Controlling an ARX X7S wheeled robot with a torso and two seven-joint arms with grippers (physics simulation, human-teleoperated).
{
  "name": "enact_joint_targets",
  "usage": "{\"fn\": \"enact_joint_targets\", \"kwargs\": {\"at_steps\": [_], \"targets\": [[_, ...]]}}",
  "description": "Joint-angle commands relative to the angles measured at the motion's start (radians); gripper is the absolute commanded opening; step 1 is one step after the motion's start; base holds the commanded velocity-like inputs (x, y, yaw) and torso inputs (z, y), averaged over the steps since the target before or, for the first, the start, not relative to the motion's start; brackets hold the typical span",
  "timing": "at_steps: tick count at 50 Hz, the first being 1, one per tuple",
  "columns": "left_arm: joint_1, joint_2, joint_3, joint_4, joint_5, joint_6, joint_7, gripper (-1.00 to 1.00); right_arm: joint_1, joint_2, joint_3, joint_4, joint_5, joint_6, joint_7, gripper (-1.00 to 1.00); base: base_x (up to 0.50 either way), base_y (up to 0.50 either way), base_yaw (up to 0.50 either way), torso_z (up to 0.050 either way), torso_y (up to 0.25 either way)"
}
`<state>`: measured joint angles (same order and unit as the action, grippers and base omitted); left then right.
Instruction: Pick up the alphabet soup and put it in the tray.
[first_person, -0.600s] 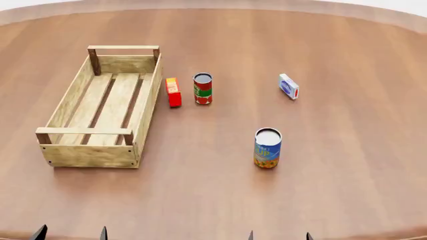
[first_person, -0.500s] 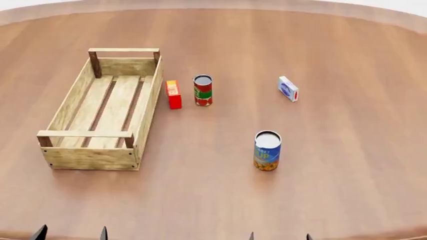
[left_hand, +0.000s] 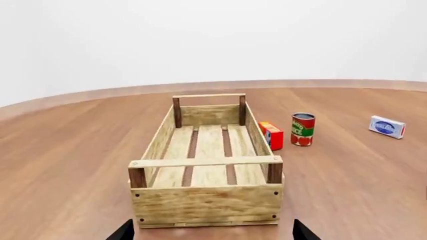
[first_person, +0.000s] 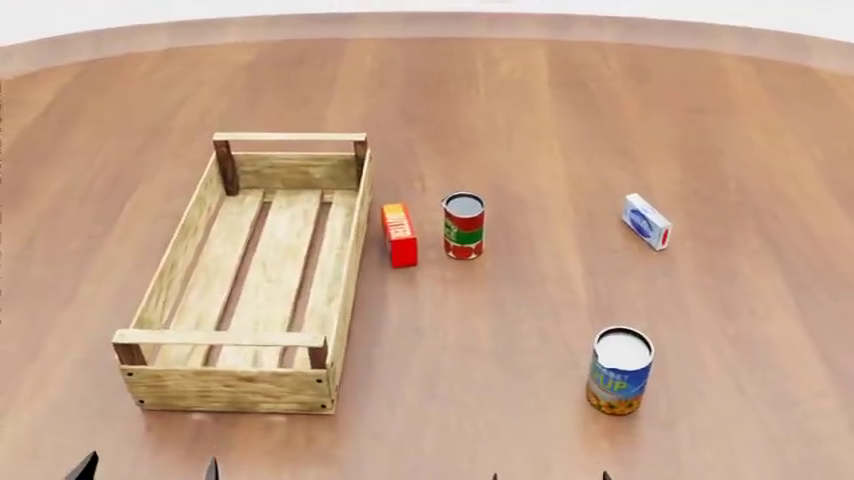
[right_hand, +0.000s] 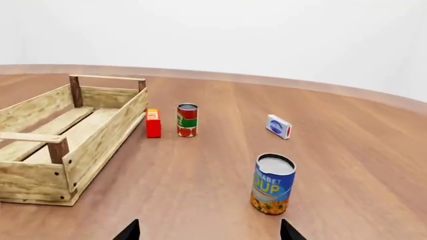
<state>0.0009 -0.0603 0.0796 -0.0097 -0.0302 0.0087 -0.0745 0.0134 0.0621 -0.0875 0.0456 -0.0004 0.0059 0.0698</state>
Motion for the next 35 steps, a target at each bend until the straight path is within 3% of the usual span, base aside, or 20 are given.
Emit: {"fn": "enact_joint_targets", "kwargs": {"at_steps": [1,35], "targets": [[0.001,-0.018,0.023,0.001,-0.011,0.006,-0.020,1.00,0.001,0.016,-0.021,-0.001,0.011,0.002,0.019,1.00,0.48,0.30,0.00,0.000,0.000],[-0.008,-0.050,0.060,-0.006,-0.049,0.015,-0.067,1.00,0.011,0.048,-0.061,0.011,0.053,0.005,0.060,1.00,0.50,0.30,0.00,0.000,0.000]]}}
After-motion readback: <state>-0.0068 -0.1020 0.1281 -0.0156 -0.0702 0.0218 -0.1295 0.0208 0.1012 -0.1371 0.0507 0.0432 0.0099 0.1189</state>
